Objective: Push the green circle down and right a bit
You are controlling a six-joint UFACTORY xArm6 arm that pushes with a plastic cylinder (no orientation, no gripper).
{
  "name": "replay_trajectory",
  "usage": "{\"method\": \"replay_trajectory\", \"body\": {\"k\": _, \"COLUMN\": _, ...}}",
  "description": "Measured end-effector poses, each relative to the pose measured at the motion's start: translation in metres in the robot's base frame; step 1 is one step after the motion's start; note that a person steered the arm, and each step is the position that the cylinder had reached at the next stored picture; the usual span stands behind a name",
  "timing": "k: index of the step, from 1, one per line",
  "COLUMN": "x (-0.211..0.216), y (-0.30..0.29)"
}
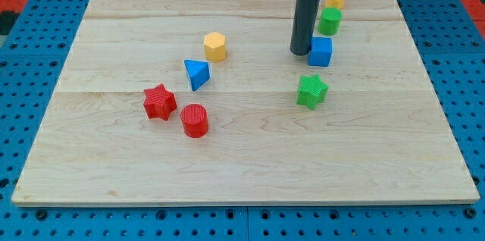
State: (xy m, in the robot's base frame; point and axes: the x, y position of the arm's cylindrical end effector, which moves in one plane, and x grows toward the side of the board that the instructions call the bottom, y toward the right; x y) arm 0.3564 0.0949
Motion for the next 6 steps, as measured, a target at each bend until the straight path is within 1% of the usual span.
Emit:
{"method": "replay_trajectory", "body": {"k": 1, "x": 0.000, "y": 0.011}}
{"method": "replay_trajectory", "body": {"k": 2, "x": -0.012, "y": -0.010}}
{"method": "replay_trajectory", "body": {"k": 3, "x": -0.056, "y": -0.014}}
{"method": "replay_trajectory", "body": {"k": 4, "x": -0.089, "y": -0.007}}
{"method": "replay_trajectory", "body": {"k": 6, "x": -0.091, "y": 0.045}}
